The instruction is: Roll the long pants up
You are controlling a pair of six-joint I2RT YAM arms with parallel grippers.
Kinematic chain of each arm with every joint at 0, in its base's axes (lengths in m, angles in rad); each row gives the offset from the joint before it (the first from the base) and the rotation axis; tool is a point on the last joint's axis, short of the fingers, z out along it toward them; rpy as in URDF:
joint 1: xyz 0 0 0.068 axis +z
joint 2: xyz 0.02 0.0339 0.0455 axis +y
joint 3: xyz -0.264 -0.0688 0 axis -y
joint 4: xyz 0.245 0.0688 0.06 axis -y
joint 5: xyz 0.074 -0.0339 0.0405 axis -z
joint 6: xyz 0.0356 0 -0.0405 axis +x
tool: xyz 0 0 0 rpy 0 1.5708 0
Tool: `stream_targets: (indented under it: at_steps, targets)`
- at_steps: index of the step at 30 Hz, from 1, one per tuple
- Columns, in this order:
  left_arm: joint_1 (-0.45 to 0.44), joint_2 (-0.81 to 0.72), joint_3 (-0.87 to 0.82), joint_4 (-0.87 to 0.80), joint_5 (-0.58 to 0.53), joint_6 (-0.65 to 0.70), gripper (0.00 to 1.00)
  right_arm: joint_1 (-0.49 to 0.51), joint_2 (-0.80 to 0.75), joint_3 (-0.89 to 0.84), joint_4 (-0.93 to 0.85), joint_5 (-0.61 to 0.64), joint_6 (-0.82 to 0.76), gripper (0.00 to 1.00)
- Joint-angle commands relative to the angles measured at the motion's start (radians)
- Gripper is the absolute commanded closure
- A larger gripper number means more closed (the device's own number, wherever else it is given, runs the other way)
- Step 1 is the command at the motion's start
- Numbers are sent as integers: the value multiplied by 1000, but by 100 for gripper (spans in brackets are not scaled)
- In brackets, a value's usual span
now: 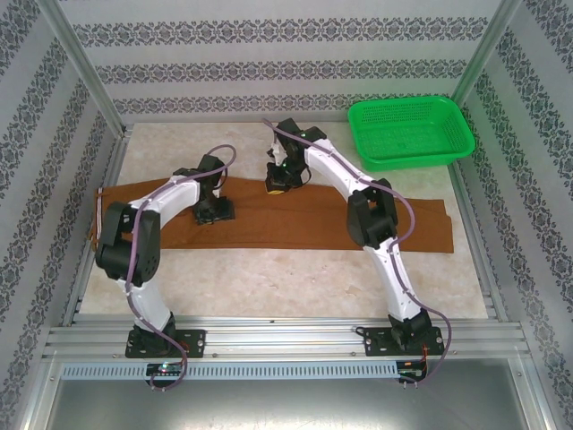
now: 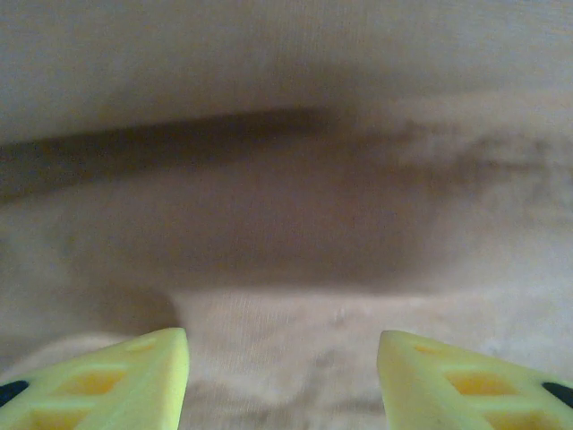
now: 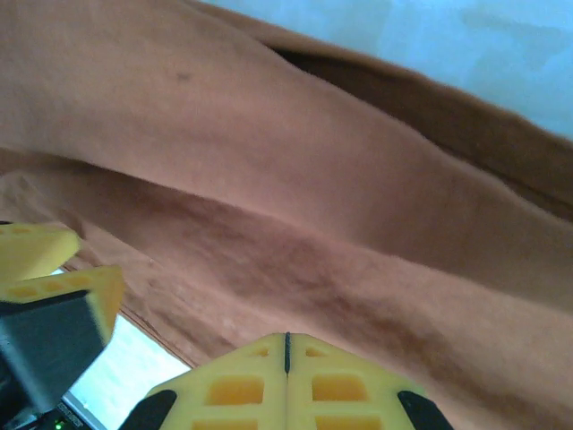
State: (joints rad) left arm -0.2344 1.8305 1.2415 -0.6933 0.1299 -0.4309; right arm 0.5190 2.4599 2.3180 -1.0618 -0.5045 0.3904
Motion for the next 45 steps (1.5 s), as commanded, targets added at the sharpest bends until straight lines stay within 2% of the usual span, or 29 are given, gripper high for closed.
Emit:
stream_targets:
  at_steps: [1,11,25,31,34,36,38,42,45]
  targets:
    - [-12,40,51,35,-3,-13,42,-2,43,67,-58,-40,14,97]
    - [-40,15,-54,5,43,18,44,-2,107,59,-30,-48,34,97]
    - [-215,-62,-288,-68,82,-3,46,-96,187,178,-73,11,77,100]
    - [-259,-149,-314,-109,41,7,45,-104,217,242,-106,33,74,100]
    - [-257,-248,-250,-148,-80,-15,40,-93,160,213,-98,105,54,100]
    - [-242,-332,-205,-158,-185,-43,35,-84,92,154,-67,140,43,100]
    - [-200,-399,-186,-147,-232,-82,32,-80,24,75,-28,164,39,100]
    - [-56,-456,-195,-134,-245,-159,30,-79,-89,-71,17,166,25,97]
    - [116,-448,-251,-98,-169,-215,32,-80,-142,-142,10,165,7,97]
